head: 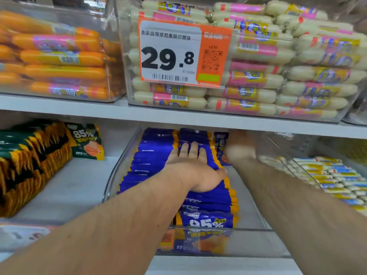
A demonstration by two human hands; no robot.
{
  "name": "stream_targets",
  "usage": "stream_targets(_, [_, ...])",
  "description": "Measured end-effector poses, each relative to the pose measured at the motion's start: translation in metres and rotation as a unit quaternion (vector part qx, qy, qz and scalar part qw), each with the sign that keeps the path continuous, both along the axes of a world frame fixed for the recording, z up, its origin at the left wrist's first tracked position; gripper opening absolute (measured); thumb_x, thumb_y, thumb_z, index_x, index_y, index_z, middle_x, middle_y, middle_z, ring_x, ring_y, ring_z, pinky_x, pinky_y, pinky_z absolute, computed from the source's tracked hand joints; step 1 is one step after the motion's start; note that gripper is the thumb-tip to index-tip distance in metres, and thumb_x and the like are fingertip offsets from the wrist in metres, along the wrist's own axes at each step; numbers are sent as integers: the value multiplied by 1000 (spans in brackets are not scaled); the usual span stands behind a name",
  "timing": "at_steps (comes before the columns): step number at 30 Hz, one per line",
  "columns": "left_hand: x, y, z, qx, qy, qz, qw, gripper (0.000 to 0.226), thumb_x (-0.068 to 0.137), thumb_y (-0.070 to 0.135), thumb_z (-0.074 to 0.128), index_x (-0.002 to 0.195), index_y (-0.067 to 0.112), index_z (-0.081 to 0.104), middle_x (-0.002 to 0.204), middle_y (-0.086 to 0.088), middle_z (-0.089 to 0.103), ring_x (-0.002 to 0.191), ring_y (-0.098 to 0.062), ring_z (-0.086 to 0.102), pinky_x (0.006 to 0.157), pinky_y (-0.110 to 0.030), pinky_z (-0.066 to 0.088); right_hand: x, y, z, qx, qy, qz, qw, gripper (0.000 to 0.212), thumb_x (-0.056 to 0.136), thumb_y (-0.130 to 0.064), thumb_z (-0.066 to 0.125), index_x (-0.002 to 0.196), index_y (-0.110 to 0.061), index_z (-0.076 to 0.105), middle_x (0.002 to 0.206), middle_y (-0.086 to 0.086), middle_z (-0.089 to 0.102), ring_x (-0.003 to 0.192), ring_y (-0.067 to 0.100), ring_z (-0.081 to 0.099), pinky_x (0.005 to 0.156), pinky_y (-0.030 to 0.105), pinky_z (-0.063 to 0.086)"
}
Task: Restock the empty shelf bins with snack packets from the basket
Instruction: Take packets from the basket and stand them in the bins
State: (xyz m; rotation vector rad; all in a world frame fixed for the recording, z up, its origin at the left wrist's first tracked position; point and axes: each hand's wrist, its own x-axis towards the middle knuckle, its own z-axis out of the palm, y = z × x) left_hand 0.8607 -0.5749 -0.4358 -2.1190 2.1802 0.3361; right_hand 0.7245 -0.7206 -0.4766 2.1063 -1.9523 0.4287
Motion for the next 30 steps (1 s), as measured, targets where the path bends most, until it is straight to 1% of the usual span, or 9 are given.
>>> stream_targets(3, [-1,-1,0,4,0,3,1000,89,90,76,16,155,22,-10,161,1,-21,148,-22,-18,120,-46,-8,-1,8,-3,-19,-14,32,999,46,88,-1,54,133,-5,46,128,20,53,118,36,52,87,39,47])
stream_targets(6, [-2,-2,0,6,1,4,1000,89,89,76,16,155,22,-9,161,1,-20,148,-23,-18,120,-47,-8,-3,15,-3,2,-21,37,999,59,81,-5,63,137,-7,42,136,20,44,118,36,53,80,36,49])
stream_targets(11, [-2,-2,0,7,3,6,1000,89,90,76,18,155,22,-9,161,1,-20,148,-22,-18,120,-47,-8,-7,17,-5,16,-48,35,998,52,77,-9,69,126,-8,50,135,19,40,105,38,60,72,35,49])
stream_targets(19, [-1,-4,0,1,16,8,1000,89,90,75,20,156,21,-6,162,1,-17,149,-22,-16,120,-47,-7,-12,39,3,11,-102,36,994,47,76,-17,72,120,-11,56,122,14,53,109,34,58,83,34,51])
stream_targets(21, [-1,1,4,-27,29,3,999,86,92,73,21,156,19,0,163,-2,-10,150,-23,-11,120,-48,-6,-13,56,15,9,-117,33,993,31,79,-18,69,108,-10,63,112,13,63,101,33,61,76,30,48])
stream_targets(23, [0,12,12,-78,59,-17,995,82,94,68,25,156,17,12,164,-5,7,151,-24,3,121,-49,1,-11,80,28,8,-157,30,987,9,83,-15,62,89,-10,65,100,15,69,93,34,64,69,28,44])
stream_targets(25, [2,30,19,-143,93,-46,984,71,94,61,38,150,17,30,157,-6,30,144,-26,27,118,-47,19,-7,110,39,14,-214,47,976,10,82,-14,58,82,-14,68,95,12,71,92,33,65,71,28,47])
stream_targets(27, [7,52,25,-197,115,-64,971,59,92,50,50,142,19,42,145,-5,46,132,-27,43,107,-45,37,1,142,47,5,-263,63,963,13,82,-14,59,81,-20,70,95,7,72,94,29,64,74,28,47])
stream_targets(30, [17,86,26,-242,140,-75,957,46,88,37,56,131,22,51,127,-1,58,117,-24,52,95,-43,47,18,189,55,-17,-277,92,956,11,83,-19,59,80,-21,69,86,1,69,86,24,62,68,27,44])
